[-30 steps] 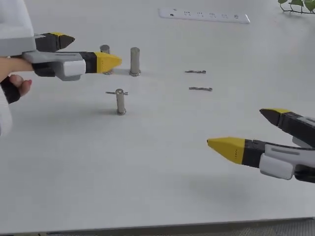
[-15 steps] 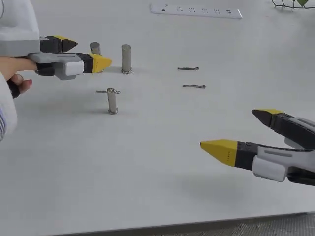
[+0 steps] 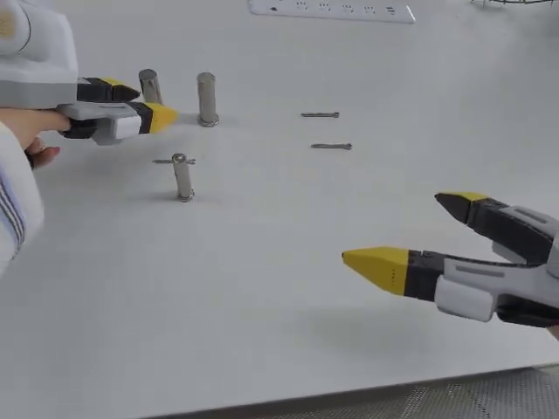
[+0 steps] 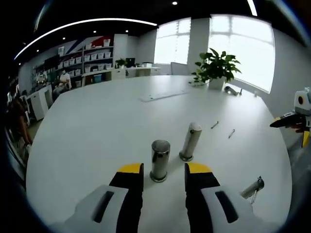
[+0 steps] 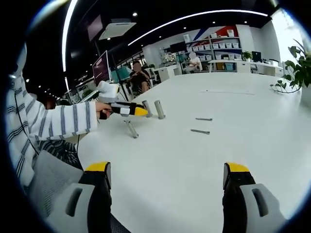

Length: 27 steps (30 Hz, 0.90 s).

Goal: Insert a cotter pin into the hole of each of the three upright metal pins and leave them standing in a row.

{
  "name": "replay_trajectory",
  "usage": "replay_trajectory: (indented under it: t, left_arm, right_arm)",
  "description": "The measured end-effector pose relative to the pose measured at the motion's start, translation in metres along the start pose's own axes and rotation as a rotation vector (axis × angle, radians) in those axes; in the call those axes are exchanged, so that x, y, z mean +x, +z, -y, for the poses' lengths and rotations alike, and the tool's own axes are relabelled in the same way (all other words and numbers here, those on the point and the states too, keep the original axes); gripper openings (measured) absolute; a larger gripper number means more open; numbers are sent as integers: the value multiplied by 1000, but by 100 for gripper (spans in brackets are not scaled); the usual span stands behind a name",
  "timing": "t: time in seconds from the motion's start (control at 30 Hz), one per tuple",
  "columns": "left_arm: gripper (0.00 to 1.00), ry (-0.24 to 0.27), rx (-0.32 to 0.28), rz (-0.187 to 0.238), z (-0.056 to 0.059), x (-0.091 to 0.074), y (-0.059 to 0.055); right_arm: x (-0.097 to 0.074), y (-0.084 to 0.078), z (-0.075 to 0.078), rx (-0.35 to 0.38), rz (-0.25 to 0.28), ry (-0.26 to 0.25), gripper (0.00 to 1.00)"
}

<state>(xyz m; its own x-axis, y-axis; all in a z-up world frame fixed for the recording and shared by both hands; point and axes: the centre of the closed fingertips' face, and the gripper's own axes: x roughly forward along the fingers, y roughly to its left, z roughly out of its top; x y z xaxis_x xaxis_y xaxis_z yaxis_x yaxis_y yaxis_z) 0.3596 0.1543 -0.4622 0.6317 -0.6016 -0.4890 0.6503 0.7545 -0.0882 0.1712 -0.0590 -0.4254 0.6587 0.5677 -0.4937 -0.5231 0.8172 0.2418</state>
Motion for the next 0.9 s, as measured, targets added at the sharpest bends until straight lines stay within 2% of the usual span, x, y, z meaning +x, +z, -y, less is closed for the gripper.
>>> replay_trajectory:
  t: [0.1,0.2,0.3,0.4,0.53,0.7,0.9]
  left_arm:
    - [27,0,-19,12,0,3,3]
    - [29,7,-16,12,-1,6,2]
    - [20,9,-24,5,-1,9,-1]
    - [19,16,-26,6,-2,11,-2]
    - [11,50,-23,7,-8,11,-1]
    - [11,54,-54,7,-8,10,-1]
    - [10,63,-8,0,-9,10,-1]
  right_arm:
    - [1,-3,-1,1,-9,1,95]
    - [2,-5,-1,6,-8,6,95]
    - [3,-7,-2,11,-15,8,95]
    - [3,-9,-3,14,-17,11,95]
    - [3,-10,-3,19,-17,13,95]
    - [4,-8,-5,28,-4,17,95]
    - [3,-8,-6,22,-7,19,94]
